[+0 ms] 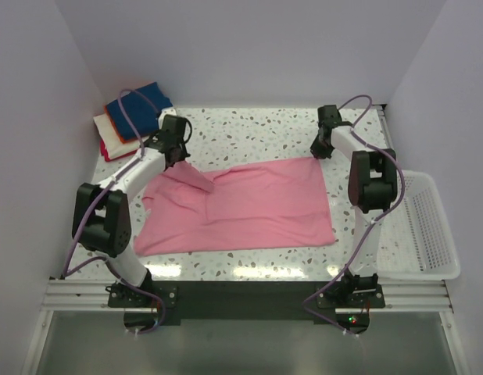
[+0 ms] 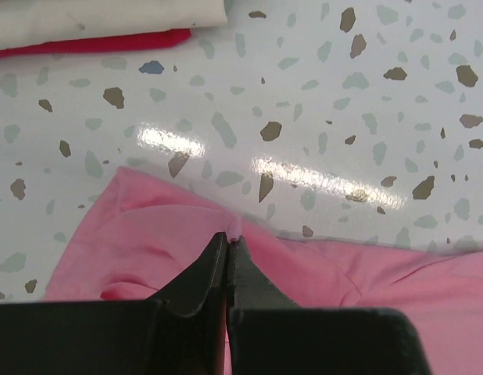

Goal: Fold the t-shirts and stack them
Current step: Fold the tshirt

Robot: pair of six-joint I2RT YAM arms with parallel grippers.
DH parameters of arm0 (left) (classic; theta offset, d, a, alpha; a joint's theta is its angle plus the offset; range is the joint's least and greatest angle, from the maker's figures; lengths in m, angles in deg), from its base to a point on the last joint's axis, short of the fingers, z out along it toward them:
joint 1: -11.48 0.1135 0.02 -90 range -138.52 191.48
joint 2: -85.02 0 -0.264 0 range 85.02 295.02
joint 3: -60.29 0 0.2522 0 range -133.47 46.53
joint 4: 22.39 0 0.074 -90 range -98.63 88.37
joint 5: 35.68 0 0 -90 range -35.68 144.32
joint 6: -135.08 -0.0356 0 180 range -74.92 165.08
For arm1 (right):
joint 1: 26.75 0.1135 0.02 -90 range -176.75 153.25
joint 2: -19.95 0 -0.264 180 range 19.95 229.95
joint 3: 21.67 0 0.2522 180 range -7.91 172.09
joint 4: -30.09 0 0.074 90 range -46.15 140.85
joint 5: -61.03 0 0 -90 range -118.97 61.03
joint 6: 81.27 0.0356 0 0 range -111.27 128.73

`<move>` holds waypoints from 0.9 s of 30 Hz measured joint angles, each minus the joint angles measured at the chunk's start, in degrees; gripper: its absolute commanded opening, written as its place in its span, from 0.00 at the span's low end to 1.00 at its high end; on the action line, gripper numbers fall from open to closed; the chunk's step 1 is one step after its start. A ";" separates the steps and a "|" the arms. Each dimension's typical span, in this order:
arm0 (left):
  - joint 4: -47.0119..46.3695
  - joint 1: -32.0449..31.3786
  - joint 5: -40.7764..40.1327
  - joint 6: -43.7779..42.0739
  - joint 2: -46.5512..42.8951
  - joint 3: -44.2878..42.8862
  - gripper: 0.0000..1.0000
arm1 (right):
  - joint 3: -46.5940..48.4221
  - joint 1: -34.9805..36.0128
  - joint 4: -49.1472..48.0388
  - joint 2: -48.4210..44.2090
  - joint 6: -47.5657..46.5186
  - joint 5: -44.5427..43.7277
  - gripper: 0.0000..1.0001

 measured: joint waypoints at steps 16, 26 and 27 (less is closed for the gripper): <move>-1.29 9.29 5.73 -0.96 6.80 -13.42 0.00 | 1.77 -0.79 0.59 0.02 -0.66 1.95 0.00; -1.11 11.72 9.46 -1.03 17.00 -23.76 0.00 | 0.02 -2.08 -3.06 -0.68 -0.72 5.75 0.00; -0.96 12.22 9.68 -1.03 17.29 -24.20 0.00 | -0.61 -2.38 -3.52 -0.92 -0.72 6.08 0.00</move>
